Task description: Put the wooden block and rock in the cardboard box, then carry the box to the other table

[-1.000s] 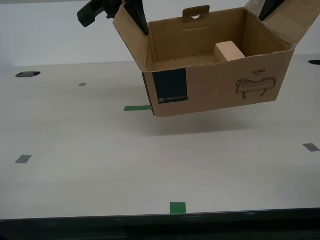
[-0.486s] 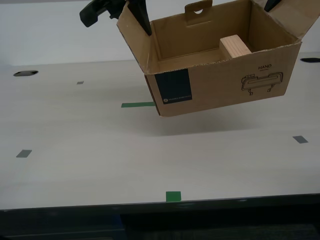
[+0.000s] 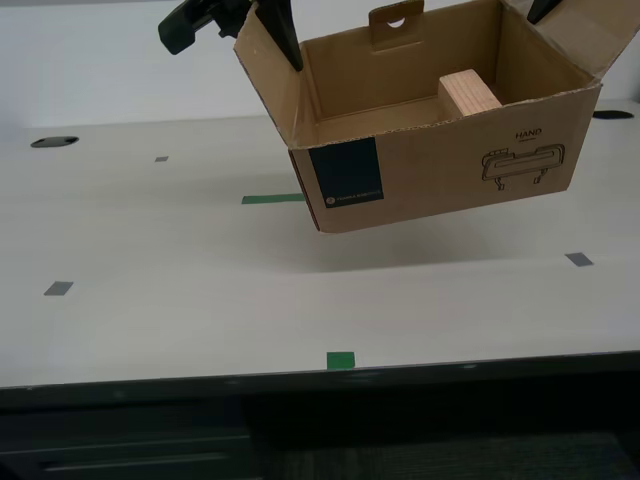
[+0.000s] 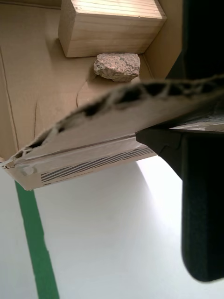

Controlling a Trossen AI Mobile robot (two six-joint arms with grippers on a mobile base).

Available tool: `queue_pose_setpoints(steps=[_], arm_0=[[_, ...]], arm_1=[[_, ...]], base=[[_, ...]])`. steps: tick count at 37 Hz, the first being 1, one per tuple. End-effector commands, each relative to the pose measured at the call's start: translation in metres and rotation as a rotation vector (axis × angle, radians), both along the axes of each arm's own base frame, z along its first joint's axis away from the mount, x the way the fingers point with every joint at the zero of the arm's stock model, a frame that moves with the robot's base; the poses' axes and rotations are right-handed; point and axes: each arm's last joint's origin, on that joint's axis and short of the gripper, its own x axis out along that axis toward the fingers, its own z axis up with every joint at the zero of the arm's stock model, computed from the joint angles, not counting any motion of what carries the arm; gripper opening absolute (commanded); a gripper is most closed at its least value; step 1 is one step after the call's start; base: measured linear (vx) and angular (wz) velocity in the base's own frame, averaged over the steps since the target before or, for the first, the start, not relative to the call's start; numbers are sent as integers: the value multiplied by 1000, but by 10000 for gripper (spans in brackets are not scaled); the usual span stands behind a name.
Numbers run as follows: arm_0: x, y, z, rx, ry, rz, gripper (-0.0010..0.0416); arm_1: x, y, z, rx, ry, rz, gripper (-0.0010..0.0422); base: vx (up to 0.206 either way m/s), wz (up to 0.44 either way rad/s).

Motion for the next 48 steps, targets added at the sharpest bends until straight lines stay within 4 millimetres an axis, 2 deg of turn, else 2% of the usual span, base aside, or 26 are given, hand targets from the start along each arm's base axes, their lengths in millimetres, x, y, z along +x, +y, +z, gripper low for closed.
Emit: queue_pose_setpoints(steps=[1, 17, 35, 48], arm_0=[[0, 1, 1, 28, -2, 9, -1], [0, 2, 1, 28, 5, 7, -1], [-3, 4, -1, 22, 38, 16, -1], [1, 5, 0, 36, 12, -10, -1]], arm_1=[[-2, -2, 4, -31, 0, -9, -1], [-14, 8, 23, -59, -40, -3, -1], [-29, 22, 3, -28, -1, 0, -1], [-27, 22, 3, -31, -47, -42, -1]], base=[[-94, 0], [-103, 18], [-120, 71], [-153, 134]])
